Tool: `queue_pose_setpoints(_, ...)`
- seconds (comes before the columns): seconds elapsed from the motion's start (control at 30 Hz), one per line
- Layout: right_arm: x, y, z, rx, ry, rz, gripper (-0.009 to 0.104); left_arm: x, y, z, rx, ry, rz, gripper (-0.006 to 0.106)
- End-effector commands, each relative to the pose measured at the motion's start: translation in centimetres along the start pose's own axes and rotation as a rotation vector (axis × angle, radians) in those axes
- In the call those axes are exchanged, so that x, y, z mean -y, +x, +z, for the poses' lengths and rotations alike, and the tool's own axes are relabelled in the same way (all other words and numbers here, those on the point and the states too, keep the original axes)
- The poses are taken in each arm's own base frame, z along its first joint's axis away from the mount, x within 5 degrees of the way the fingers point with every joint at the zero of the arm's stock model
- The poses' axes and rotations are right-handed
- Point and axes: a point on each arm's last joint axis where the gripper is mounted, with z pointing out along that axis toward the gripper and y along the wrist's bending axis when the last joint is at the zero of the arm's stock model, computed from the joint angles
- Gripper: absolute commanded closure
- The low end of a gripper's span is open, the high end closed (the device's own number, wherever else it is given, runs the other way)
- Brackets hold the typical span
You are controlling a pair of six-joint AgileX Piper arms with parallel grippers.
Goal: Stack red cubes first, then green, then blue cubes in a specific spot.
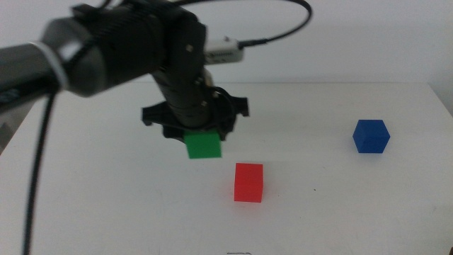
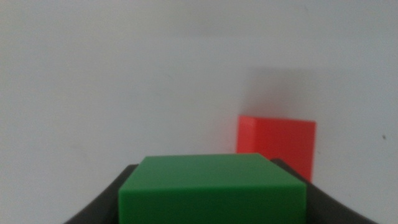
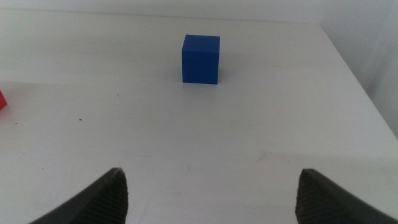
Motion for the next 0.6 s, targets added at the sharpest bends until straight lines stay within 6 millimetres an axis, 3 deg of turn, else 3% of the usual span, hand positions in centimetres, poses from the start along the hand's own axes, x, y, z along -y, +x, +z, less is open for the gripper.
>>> queue_pose_setpoints(0.0,0.1,-1.1,-0.2,0.101,0.010,-0.020,0.006,1.6,-0.4,-1.9,0.070,0.069,-0.005,0.102)
queue_pose_setpoints(0.3,0.1,-1.1,-0.2,0.101,0.010,-0.020,0.006,5.6,-0.2,1.1,0.018,0.080,0.038,0.102)
queue_pose_setpoints(0.57,0.1,-1.1,-0.2,0.101,0.010,-0.020,0.006,6.3,-0.3,3.4,-0.006,0.091,0.045,0.102)
